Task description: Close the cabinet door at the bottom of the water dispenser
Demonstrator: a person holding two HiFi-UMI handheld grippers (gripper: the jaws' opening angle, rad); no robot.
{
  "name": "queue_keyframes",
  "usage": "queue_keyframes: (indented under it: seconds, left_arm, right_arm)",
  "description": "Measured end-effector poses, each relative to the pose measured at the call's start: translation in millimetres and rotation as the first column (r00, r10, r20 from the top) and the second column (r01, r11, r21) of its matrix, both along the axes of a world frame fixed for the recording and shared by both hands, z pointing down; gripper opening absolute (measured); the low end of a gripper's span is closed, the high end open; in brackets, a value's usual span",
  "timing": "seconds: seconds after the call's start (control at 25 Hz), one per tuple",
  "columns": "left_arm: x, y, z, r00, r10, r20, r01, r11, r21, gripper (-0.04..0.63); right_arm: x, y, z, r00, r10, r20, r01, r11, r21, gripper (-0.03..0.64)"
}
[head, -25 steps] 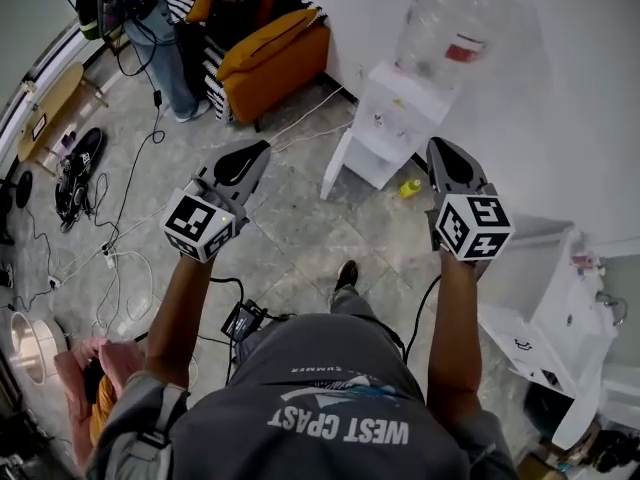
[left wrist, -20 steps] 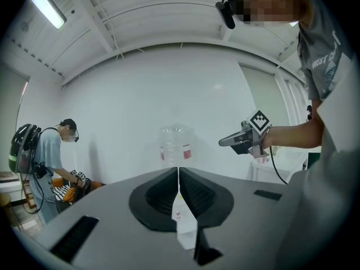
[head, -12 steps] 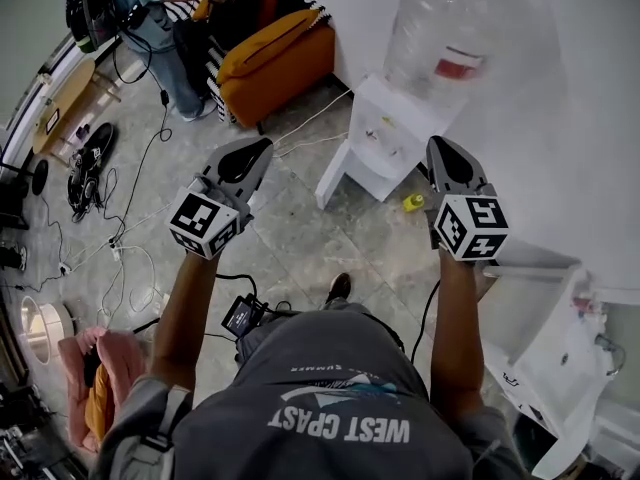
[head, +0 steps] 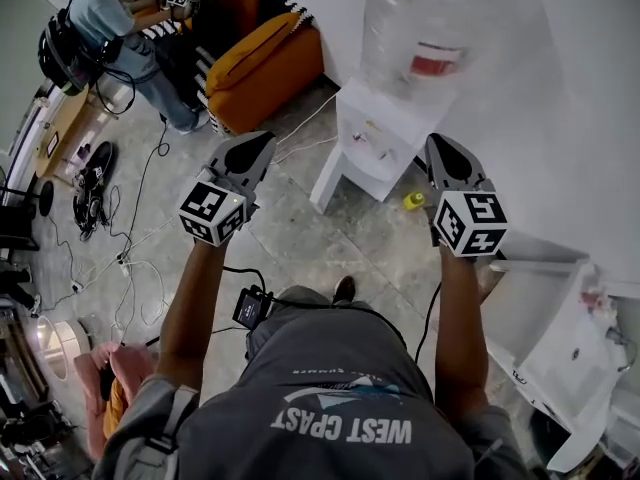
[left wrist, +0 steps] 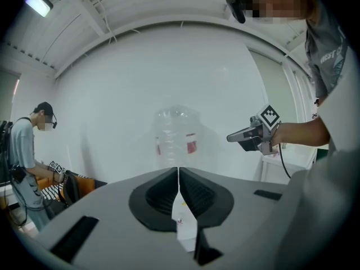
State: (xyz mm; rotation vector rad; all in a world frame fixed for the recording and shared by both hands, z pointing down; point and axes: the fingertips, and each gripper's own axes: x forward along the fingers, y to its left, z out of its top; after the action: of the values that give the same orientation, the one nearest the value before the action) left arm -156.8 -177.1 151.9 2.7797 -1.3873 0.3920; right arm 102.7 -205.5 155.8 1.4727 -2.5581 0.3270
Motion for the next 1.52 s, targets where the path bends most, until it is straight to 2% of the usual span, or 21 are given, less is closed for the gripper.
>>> queue_keyframes:
  seconds: [0.36,0.64,0.96,1.16,1.52]
  left_arm:
    - [12,-39,49,0.999,0.045,-0.008,-0.045,0.995,-0.088,0.023]
    - [4,-77,115,0.997,0.071,-0.021,-0.074,0.979,-0.188,0.023]
    - [1,-110,198,0.992,0.128,-0.014,-0.127,0.946,-0.297,0.023]
    - [0,-128,253,0.987,0.16,-0.004,-0.15,0.917,-0.369,0.023]
    - [-2,-131,335,0.981,0.195,0.01,-0.167,0.864,-0.475,0.023]
  right_arm:
    - [35,-12,30,0.992,0.128,-0.002,-0.128,0.991,-0.039,0.029]
    - [51,-24,75,0.973,0.23,-0.033,-0.232,0.968,-0.096,0.029]
    - [55,-28,138,0.948,0.312,-0.054,-0.317,0.932,-0.176,0.029]
    - [56,-28,177,0.933,0.352,-0.068,-0.358,0.904,-0.232,0.029]
    - [61,-19,238,0.909,0.408,-0.088,-0.415,0.856,-0.31,0.031]
